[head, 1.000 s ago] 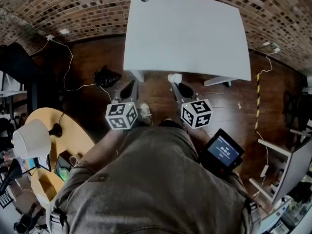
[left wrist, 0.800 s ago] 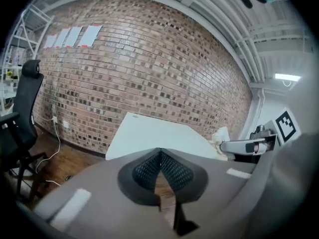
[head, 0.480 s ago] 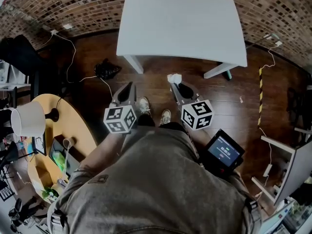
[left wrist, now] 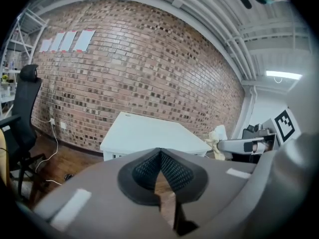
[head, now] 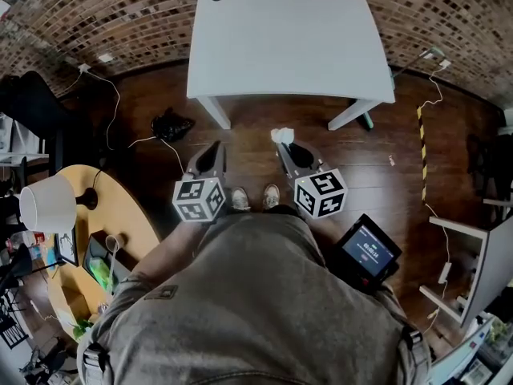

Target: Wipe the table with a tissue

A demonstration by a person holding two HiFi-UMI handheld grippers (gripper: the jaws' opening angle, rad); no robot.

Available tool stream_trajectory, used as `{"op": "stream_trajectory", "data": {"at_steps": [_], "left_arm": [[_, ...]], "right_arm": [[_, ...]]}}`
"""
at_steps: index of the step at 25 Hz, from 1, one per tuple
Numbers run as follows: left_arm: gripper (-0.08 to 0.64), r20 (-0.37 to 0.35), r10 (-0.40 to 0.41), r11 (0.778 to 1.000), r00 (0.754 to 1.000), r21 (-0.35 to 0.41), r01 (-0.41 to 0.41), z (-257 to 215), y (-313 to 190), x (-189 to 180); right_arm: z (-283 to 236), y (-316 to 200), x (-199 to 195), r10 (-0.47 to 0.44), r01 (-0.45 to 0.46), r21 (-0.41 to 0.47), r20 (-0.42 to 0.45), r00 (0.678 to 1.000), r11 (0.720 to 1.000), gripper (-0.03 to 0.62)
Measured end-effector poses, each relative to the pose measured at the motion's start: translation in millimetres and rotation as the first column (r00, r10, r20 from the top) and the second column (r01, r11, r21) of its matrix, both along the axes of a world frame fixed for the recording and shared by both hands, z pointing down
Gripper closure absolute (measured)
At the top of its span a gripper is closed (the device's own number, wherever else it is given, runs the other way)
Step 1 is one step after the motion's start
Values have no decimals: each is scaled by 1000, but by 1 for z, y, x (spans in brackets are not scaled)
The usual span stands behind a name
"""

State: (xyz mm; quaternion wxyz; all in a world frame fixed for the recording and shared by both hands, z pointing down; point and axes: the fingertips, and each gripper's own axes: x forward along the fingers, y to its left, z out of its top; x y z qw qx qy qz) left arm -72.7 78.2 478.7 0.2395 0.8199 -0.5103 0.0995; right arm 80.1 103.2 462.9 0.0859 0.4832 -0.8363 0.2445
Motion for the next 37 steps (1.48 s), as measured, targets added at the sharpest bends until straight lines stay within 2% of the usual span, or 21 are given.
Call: {"op": "stream_trajectory", "data": {"at_steps": [9, 37], "left_arm": [[558, -16, 8, 1000, 1000, 29, -7, -8, -3, -4], [558, -18, 39, 999, 999, 31, -39, -12, -10, -7]], "right_arm": [[-3, 0, -11, -4, 4, 18, -10, 1000, 1000, 551], [-4, -4, -15, 11, -10, 22, -19, 1000, 1000, 551]]}}
